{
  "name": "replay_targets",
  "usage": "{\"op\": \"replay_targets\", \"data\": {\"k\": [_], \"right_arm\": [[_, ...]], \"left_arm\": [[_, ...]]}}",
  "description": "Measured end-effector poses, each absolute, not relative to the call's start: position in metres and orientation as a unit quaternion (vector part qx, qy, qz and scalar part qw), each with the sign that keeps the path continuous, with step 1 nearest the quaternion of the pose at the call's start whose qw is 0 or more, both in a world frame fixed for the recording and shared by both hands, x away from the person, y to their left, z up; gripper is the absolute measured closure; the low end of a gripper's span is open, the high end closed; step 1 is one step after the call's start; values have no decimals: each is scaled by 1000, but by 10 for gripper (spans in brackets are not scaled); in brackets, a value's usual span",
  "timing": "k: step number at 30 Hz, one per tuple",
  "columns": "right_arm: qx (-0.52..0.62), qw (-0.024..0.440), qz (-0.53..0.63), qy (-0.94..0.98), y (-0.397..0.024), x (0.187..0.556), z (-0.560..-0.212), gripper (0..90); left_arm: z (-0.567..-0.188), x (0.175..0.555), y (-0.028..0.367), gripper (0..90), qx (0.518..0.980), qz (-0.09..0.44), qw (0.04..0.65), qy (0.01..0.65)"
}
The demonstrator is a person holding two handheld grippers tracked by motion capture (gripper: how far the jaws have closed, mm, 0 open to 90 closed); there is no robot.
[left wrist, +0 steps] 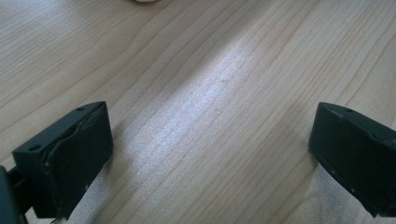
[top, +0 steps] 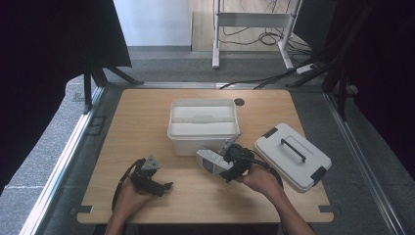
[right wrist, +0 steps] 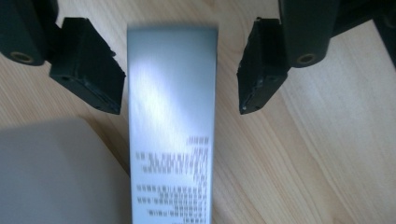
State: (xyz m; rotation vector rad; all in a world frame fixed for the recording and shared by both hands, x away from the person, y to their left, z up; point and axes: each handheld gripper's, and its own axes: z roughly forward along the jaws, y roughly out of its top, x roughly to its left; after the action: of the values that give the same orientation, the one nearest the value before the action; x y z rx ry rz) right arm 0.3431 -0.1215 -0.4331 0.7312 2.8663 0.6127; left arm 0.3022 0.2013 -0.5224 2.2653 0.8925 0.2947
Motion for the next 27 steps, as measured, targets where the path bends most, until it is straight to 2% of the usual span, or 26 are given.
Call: {"op": "replay_targets", "data": {"k": [12, 21, 27], "right_arm": [[208, 39, 124, 969, -89, 363, -442, 519], [208, 39, 134, 968, -94, 357, -437, 550], [197, 37, 141, 970, -102, 338, -429, 550]], "left_arm": [[-523, 302, 201, 0, 869, 113, 338, 343], [-522, 302, 201, 0, 869, 113, 338, 343], [-522, 302, 201, 0, 869, 112, 338, 343]]}}
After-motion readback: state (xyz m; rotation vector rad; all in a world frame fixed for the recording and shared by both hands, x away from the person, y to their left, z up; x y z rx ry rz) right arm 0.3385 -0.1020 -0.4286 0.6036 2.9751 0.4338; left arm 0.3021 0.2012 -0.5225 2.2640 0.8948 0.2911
